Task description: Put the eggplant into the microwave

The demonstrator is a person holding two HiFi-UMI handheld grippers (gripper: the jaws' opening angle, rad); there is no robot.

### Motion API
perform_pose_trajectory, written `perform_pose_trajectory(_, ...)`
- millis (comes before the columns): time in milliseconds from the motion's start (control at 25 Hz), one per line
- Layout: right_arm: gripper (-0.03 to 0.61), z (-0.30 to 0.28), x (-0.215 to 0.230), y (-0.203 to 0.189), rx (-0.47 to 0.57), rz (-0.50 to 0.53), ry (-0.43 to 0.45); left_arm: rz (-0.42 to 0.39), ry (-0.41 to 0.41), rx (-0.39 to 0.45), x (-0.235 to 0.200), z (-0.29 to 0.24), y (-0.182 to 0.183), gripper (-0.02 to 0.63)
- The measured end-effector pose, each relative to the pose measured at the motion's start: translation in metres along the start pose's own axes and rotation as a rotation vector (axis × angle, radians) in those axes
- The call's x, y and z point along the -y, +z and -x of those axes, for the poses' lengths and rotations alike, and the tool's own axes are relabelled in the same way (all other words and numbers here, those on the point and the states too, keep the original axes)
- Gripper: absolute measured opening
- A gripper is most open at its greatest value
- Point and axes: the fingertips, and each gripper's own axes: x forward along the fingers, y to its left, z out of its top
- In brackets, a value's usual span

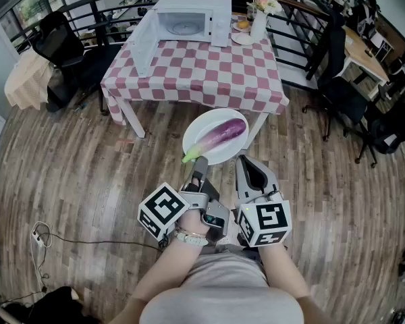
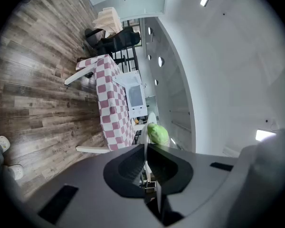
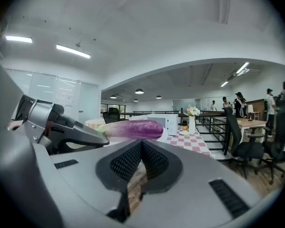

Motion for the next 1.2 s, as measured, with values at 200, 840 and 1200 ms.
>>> perform_pose_trajectory(200,0.026,0.001,0.022,-0.003,0.001,-0.007,0.017,-0.008,0.005,0.012,0.005,-0.016,-0.019,0.018)
perform_pose_trajectory(840,0.025,0.011,0.092,-0.012,0.019,0.002,0.069,-0.031,0.013,0.065,0.016,-0.058,-0.065,0.018)
perform_pose_trajectory(1200,0.025,-0.021,0.104,-0.005,0.04,-0.009,0.063,-0.045,0.003,0.062,0.016,-0.094,-0.048,0.018)
